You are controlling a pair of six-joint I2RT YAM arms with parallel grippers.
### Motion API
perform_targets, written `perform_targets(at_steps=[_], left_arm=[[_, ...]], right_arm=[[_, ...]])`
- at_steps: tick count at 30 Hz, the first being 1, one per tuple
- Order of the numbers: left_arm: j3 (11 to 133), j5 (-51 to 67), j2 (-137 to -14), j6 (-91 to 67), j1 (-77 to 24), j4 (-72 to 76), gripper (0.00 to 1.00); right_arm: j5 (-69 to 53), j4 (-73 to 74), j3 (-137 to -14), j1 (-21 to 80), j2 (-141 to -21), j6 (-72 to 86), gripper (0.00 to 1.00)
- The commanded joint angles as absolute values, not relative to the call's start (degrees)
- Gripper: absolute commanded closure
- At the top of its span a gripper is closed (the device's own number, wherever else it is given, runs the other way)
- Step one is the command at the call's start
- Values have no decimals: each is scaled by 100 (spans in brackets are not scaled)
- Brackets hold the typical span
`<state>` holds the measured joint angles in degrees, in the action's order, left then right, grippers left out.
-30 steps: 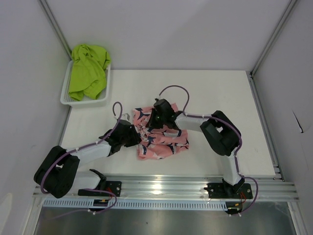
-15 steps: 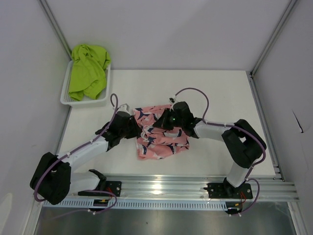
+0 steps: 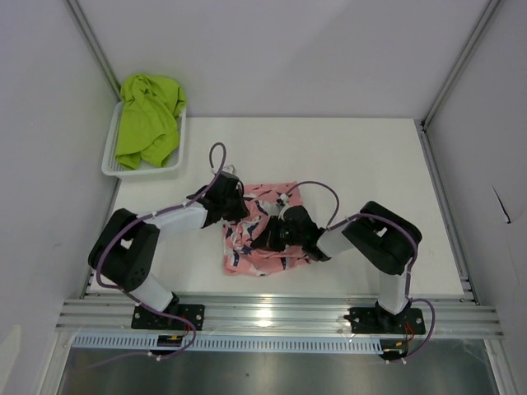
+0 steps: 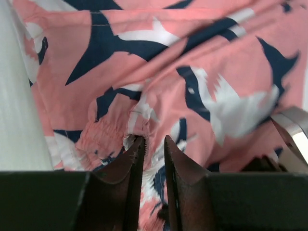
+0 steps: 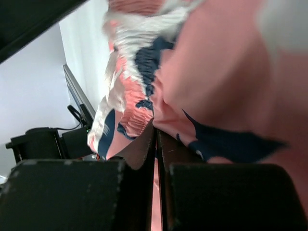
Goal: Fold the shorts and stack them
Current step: Fold the shorts
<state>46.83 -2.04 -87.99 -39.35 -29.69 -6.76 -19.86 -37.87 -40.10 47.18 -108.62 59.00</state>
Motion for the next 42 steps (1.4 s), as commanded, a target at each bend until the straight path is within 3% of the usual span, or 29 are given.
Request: perform_targets(at_steps=[1,10,17,22,24,27,30,32,34,39,42], left_arm=[[5001,-53,-9184,-3779,-2909,-457,76],[5229,-88,-9413,-3674,-2804,-492,79],[5870,-44,-9615,-3411,-2795,-703,79],[6275,139,-9677,-3173,-2795,-791,78],[6624,193,-9781,-3024,-2786,-826,77],[7046,325,-9957,-2830,-2786,-1089,74],[7277,238,-10028,-2707,-2795,-1379,64],[7339,124,-9897,-2646,-2795,-1528,57],[7208,62,-9722,-2628,-2795,-1626,54],[6558,158,-8729,-2909,-2795,-1564,52],[5935,289,-8184,-3102,-2821,-1451,51]], right_arm=[[-1548,-4446,-3789,5184,-11065,5784,97],[-1345,-5038,-3445,5414,-10839,5564,93],[-1047,-2781,-4174,5301,-9154,4143,67],[-967,-574,-4894,4423,-8228,3306,39],[-1062,-38,-5106,3854,-8061,3147,33],[-1309,569,-5317,3263,-8103,3033,28],[-1555,1053,-5719,2647,-8392,2620,23],[-1687,1500,-6001,2313,-8621,2207,15],[-1845,1730,-6388,2137,-9034,1995,2],[-2855,1548,-6443,1636,-9597,1951,2],[-3084,1398,-6434,1530,-9896,2012,7]])
